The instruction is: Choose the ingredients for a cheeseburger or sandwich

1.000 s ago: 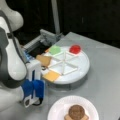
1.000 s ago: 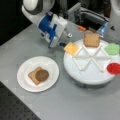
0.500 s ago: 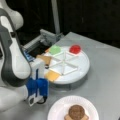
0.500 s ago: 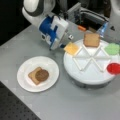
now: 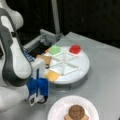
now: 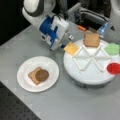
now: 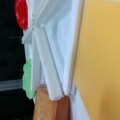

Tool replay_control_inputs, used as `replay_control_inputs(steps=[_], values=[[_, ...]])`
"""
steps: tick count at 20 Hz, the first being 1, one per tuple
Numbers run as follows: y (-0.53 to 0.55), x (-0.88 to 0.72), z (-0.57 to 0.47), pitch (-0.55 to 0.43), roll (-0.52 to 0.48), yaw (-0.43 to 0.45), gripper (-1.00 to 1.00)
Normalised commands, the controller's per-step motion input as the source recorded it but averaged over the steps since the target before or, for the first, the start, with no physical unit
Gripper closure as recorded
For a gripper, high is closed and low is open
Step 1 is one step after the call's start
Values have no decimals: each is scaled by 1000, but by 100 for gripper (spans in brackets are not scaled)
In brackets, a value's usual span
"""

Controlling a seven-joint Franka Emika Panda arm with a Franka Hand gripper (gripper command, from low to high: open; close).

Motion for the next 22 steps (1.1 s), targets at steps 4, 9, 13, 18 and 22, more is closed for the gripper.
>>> replay_control_inputs(steps=[4, 9, 13, 18, 22], values=[[15, 125, -1, 44, 84, -40, 100], [35, 141, 8, 48, 79, -77, 100], [41, 151, -2, 40, 78, -105, 100], [34, 148, 8, 38, 74, -95, 100], [22, 147, 18, 37, 63, -88, 100]])
